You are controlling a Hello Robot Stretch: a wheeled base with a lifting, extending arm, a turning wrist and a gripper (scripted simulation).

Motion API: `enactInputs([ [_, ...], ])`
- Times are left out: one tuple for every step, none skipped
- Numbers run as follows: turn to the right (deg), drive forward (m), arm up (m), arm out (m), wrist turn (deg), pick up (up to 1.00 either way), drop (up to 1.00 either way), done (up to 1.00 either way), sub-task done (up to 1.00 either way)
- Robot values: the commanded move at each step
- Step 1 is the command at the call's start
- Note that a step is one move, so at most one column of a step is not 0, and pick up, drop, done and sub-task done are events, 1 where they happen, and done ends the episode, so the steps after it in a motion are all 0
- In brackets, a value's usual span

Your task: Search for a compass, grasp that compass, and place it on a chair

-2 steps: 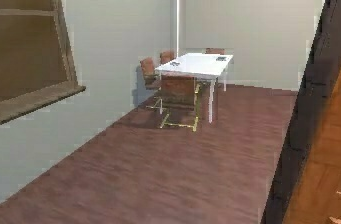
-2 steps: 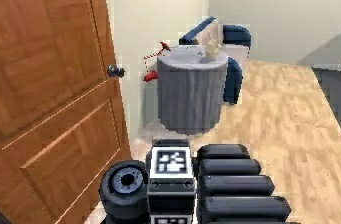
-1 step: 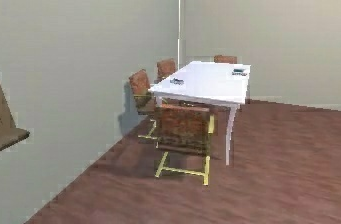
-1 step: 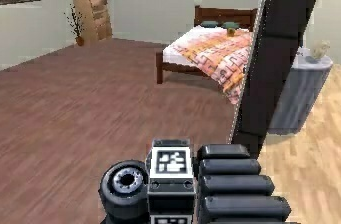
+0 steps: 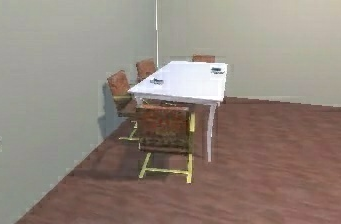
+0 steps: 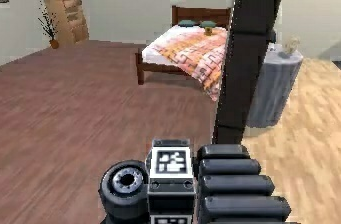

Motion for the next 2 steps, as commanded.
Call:
enactInputs([
  [0.0, 0.30, 0.00, 0.00, 0.0, 0.00, 0.00, 0.00, 0.00],
  [39.0, 0.00, 0.00, 0.00, 0.0, 0.00, 0.00, 0.00, 0.00],
])
